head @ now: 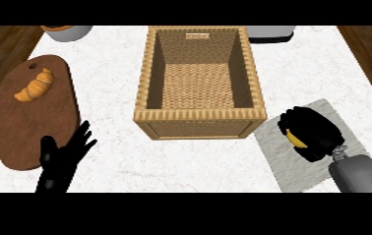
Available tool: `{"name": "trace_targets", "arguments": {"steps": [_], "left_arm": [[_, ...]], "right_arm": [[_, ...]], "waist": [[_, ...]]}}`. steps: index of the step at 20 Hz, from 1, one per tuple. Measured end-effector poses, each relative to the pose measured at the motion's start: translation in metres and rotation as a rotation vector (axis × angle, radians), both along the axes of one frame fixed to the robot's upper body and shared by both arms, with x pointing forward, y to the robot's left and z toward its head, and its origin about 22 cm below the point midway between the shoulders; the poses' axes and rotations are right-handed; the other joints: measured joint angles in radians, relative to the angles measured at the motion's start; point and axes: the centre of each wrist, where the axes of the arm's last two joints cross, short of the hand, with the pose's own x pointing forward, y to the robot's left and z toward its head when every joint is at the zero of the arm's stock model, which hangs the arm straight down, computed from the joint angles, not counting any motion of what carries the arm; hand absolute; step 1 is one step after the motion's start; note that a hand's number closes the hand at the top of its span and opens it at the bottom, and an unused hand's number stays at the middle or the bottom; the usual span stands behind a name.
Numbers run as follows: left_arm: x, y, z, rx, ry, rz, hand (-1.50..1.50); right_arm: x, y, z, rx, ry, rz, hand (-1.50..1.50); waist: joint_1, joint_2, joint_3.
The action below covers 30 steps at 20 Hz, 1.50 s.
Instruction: Pick the lemon from the placemat and place it in the basket
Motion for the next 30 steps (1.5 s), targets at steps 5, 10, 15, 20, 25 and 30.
{"name": "trace_targets", "arguments": {"steps": [5, 10, 15, 20, 25, 30], "left_arm": [[0.000, 0.003, 0.000, -0.002, -0.003, 0.007, 0.00], [-0.003, 0.005, 0.002, 0.005, 0.004, 0.004, 0.00], [-0.001, 0.001, 0.004, -0.001, 0.005, -0.014, 0.00], [0.003, -0.004, 0.005, -0.012, 0.004, -0.032, 0.00], [0.007, -0.009, 0.004, -0.022, 0.006, -0.049, 0.00], [0.010, -0.012, 0.004, -0.015, 0.018, -0.057, 0.00]], "right_arm": [[-0.003, 0.063, -0.012, 0.025, -0.004, -0.044, 1.50], [-0.024, 0.120, -0.020, 0.096, 0.004, -0.232, 1.50], [-0.051, 0.151, -0.013, 0.149, -0.054, -0.390, 1.50], [-0.067, 0.180, 0.015, 0.426, -0.125, -0.511, 1.50], [-0.078, 0.210, 0.067, 0.819, -0.247, -0.545, 1.50], [-0.095, 0.242, 0.107, 1.076, -0.307, -0.573, 1.50]], "waist": [[-0.003, -0.005, -0.005], [-0.011, -0.015, -0.021], [-0.004, -0.016, -0.021], [0.013, -0.005, -0.006], [0.037, -0.004, -0.001], [0.046, -0.004, -0.003]]}}
